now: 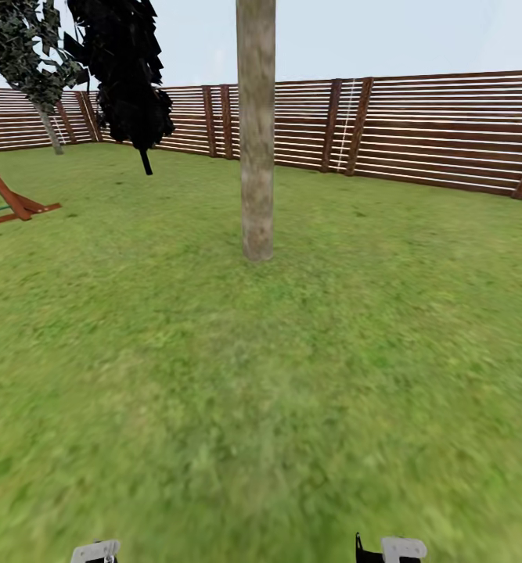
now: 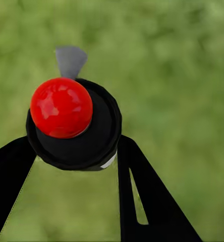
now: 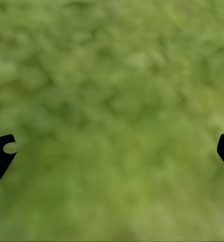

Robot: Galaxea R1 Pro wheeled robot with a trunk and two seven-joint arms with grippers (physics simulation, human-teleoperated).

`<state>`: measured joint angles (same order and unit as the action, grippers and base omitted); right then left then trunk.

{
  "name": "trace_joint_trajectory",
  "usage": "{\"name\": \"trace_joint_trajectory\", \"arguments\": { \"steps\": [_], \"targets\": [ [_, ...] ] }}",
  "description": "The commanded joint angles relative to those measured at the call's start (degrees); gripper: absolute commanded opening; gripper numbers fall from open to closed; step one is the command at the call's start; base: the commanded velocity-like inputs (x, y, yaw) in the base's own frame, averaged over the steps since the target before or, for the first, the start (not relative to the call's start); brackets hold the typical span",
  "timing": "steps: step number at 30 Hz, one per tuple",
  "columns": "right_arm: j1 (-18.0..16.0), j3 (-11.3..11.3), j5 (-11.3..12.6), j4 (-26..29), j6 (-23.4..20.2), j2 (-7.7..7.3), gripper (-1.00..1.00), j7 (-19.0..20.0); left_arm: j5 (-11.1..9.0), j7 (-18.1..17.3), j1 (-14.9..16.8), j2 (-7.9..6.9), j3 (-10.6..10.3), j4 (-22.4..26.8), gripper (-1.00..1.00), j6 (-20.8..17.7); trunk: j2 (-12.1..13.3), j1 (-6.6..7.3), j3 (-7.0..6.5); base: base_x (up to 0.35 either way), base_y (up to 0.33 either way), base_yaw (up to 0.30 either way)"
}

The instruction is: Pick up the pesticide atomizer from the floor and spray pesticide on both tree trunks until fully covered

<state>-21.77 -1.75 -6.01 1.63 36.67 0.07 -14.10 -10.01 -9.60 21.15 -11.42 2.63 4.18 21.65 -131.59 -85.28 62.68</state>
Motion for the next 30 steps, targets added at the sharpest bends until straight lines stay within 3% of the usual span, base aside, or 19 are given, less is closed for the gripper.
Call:
{"name": "trace_joint_trajectory", "arguments": {
  "steps": [1,30],
  "targets": [
    [0.0,-0.2,-0.6,0.0,0.1,0.01,1.00,-0.4,-0.5,-0.6,0.0,-0.01,0.3,-0.1,-1.00,0.1,0.0,-0.03,0.05,0.339,0.000,0.000],
    [0.0,-0.1,-0.7,0.0,0.1,0.12,1.00,-0.4,-0.5,-0.6,0.0,-0.02,0.3,-0.1,-1.00,0.0,0.0,-0.03,0.05,0.339,0.000,0.000]
  ]
}}
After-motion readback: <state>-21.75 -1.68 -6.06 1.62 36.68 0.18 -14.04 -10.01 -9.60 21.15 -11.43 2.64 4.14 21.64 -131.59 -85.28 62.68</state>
